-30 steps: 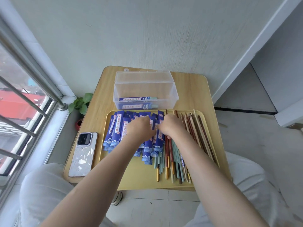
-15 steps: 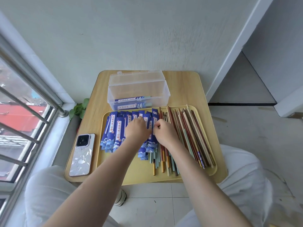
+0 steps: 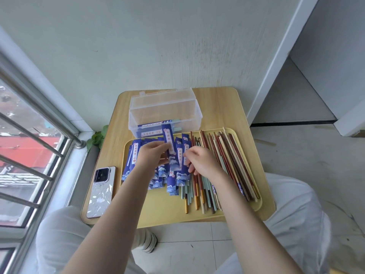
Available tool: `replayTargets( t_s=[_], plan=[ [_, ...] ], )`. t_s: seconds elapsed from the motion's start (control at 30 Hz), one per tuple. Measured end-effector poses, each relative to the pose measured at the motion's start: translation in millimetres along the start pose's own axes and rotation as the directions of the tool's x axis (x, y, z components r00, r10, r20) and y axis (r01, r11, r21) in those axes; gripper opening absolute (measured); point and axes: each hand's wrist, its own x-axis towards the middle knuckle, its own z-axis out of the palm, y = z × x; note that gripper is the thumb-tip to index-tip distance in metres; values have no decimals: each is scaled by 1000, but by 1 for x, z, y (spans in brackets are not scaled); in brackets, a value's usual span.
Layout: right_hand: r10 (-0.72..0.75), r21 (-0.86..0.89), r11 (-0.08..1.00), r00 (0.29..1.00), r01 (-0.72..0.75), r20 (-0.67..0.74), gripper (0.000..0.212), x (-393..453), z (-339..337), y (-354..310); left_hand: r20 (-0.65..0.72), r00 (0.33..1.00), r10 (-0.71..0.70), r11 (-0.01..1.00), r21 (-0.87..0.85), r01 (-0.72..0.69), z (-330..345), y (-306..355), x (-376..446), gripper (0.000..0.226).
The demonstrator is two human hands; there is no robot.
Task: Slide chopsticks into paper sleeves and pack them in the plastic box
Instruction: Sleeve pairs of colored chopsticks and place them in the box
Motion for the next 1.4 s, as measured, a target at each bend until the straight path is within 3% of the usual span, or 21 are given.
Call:
replayTargets(
  t_s=[0.1,0.17,0.23,0.3,0.33,0.37,0.4,0.43,0.47,0.53,0.6,0.67,0.73,0.77,0.87,0.97,1.13,1.4],
  plan=[
    [23,226,971,972,-77,235,31,-6,1,-8,127,990,-57,944,-315,95,-2,0,-11,11],
    [-6,308,949,973,-66,229,35,-10,3,-11,120,991,-57,922,-374,98,2,0,-16,10],
    [-18,325,946,995,-13,94,24,-13,1,-14,37,997,-66,966,-247,74,6,0,-19,14],
    [-24,235,971,998,38,-62,16,-13,-7,-15,-134,989,60,976,218,-30,8,-5,-17,22],
    [-25,202,978,995,45,-102,14,-13,-12,-14,-202,951,234,874,473,-114,9,-6,-18,23],
    [-16,199,979,994,38,-107,12,-13,-18,-12,-179,877,447,722,651,-235,8,-7,-19,25],
    [-6,217,976,996,24,-84,11,-13,-23,-12,-60,787,615,549,749,-372,9,-7,-20,30],
    [-2,230,973,999,13,-47,11,-13,-28,-11,108,723,683,391,782,-485,10,-6,-20,38],
    [-6,229,973,1000,6,-3,11,-15,-31,-11,263,707,656,291,777,-559,13,-3,-22,47],
    [-25,209,978,998,12,63,12,-18,-33,-11,428,763,484,249,769,-589,21,2,-25,54],
    [-43,212,977,997,30,59,13,-20,-33,-11,426,814,394,320,767,-556,29,3,-27,44],
    [-32,200,979,999,31,5,16,-21,-33,-8,381,839,389,370,769,-521,33,-1,-29,34],
    [-1,34,999,995,4,-96,17,-20,-34,0,314,875,369,457,758,-465,32,-10,-27,28],
    [1,-141,990,988,-23,-156,18,-18,-34,5,273,898,346,530,732,-427,31,-16,-24,27],
    [5,-637,757,977,-144,-215,18,-15,-26,17,167,961,223,791,544,-278,33,-30,-26,26],
    [33,-771,612,980,-176,-197,10,-18,-8,13,98,995,17,970,238,-40,36,-38,-31,25],
    [69,-753,609,962,-251,-264,31,-17,17,8,86,985,-149,988,45,146,38,-48,-28,27],
    [185,-614,697,920,-371,-346,33,-13,18,4,118,978,-174,985,34,171,36,-51,-22,31]
  ],
)
